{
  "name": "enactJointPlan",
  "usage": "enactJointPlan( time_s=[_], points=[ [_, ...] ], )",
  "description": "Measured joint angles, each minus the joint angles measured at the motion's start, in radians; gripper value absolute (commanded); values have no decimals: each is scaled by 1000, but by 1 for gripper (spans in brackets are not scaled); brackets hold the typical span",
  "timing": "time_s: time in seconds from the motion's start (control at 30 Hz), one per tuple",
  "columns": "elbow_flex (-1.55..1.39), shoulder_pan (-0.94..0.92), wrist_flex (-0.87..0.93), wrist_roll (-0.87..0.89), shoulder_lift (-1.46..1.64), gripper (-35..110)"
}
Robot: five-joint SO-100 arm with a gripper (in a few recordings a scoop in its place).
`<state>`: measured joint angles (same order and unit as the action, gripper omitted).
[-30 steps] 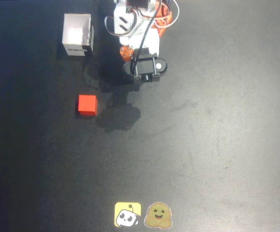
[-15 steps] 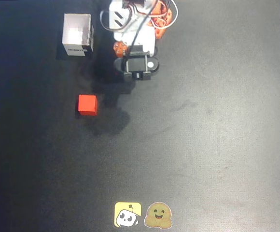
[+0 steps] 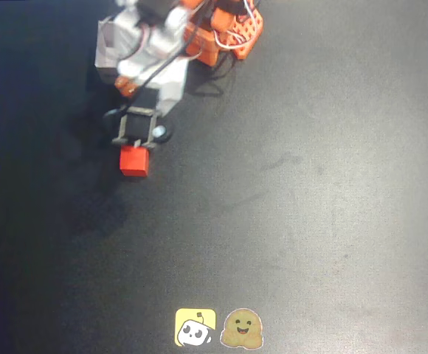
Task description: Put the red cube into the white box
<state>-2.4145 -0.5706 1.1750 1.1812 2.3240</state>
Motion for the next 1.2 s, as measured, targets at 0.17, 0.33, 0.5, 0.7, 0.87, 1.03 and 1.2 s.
enactJointPlan(
  time_s=[0.17,0.33,0.5,0.7,0.87,1.03,1.2],
  points=[
    [61,-35,-43,34,-124,0],
    [101,-80,-55,43,-222,0],
    [141,-114,-58,61,-304,0],
    [147,-112,-35,109,-319,0],
    [147,-106,6,112,-279,0],
    [167,-49,-28,115,-278,0],
    [252,-9,-46,120,-370,0]
  ],
)
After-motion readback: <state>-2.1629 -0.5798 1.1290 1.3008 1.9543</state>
